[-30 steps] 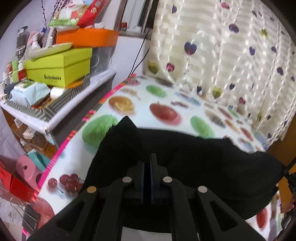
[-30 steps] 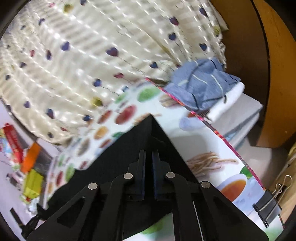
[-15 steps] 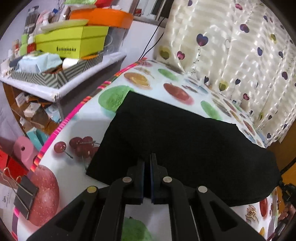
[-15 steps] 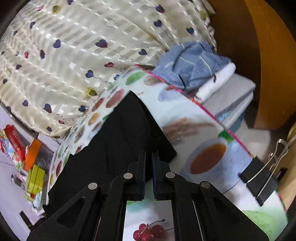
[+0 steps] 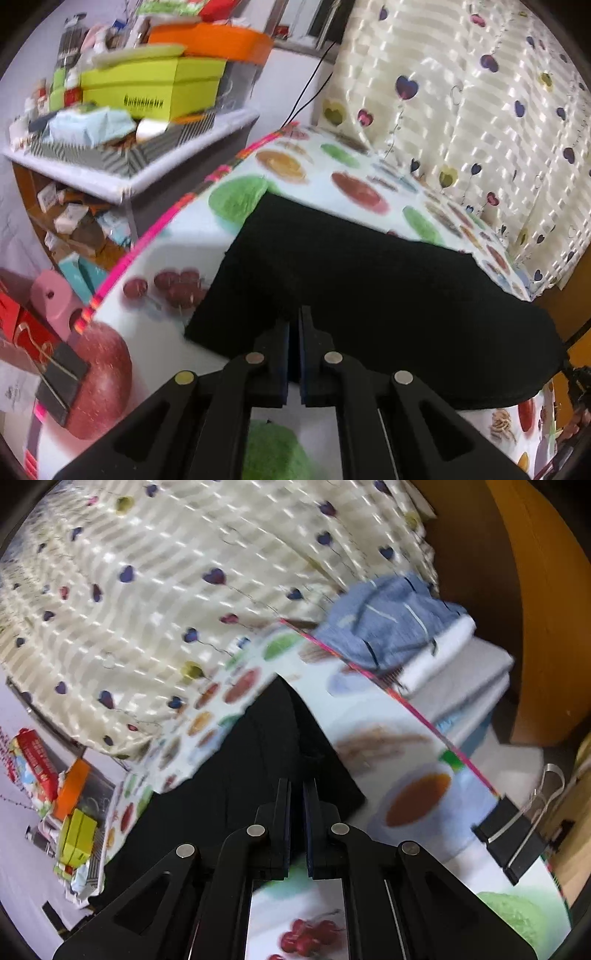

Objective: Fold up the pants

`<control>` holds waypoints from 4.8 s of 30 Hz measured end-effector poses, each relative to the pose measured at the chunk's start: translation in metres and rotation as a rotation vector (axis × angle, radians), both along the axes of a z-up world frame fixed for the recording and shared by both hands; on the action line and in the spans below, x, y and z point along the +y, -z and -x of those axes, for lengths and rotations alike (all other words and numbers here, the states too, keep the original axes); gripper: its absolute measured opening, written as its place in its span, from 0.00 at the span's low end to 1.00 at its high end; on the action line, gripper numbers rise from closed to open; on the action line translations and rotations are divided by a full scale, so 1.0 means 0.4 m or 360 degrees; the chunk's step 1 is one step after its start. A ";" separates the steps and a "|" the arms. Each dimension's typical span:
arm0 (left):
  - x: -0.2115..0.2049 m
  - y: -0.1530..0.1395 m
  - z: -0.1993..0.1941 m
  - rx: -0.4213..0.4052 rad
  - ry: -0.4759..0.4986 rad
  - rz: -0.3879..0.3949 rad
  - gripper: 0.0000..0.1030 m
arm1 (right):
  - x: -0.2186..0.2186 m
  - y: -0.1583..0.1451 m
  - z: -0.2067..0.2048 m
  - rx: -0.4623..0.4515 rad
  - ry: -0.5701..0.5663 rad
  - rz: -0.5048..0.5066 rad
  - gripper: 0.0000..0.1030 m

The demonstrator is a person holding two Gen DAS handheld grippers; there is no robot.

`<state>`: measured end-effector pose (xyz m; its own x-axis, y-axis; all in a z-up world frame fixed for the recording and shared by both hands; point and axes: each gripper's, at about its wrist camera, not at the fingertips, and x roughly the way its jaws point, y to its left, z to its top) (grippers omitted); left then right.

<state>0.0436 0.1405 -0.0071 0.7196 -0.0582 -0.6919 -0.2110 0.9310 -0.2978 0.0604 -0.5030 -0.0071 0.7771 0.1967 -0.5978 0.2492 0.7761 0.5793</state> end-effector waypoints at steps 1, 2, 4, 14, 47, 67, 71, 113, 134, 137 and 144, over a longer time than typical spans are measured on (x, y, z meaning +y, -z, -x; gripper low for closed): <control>0.002 0.004 0.001 0.0012 -0.0001 0.0012 0.05 | -0.006 0.011 0.003 0.0023 0.0005 -0.0029 0.06; 0.003 0.000 0.003 0.0003 0.0001 0.0015 0.05 | -0.006 0.005 0.009 0.0009 0.0001 -0.0028 0.06; 0.005 -0.027 0.009 -0.0045 0.0005 0.0017 0.05 | 0.002 -0.028 0.020 -0.0041 -0.0019 0.0016 0.06; 0.008 0.000 0.002 0.0014 0.0002 0.0012 0.05 | 0.002 0.024 0.001 0.0091 -0.0032 0.0073 0.06; -0.119 -0.003 -0.001 0.0057 0.0181 -0.0175 0.20 | 0.299 0.038 0.008 0.0145 -0.0702 0.0991 0.25; -0.229 -0.020 -0.029 0.0105 0.0409 -0.0469 0.23 | 0.274 0.044 -0.013 0.0160 -0.0621 0.0979 0.39; -0.219 -0.019 -0.013 0.0099 0.0417 -0.0455 0.23 | 0.270 0.044 0.003 0.0155 -0.0625 0.0967 0.39; -0.087 -0.013 -0.235 0.0119 0.0154 -0.0391 0.24 | 0.202 0.011 -0.333 0.0193 -0.0521 0.0971 0.39; -0.225 -0.048 -0.001 -0.0008 0.0335 -0.0346 0.24 | 0.469 -0.006 -0.031 -0.0006 -0.0866 0.1003 0.43; -0.242 -0.040 0.015 0.0003 0.0357 -0.0346 0.24 | 0.505 0.013 -0.011 -0.0001 -0.0919 0.1013 0.43; -0.258 -0.011 0.024 0.0056 0.0371 -0.0375 0.24 | 0.522 0.046 -0.003 0.0023 -0.0954 0.0995 0.45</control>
<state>0.0339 0.0373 -0.0027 0.6812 -0.0540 -0.7301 0.0093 0.9978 -0.0651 0.0618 -0.2943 -0.0254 0.6392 0.2024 -0.7419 -0.2996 0.9541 0.0021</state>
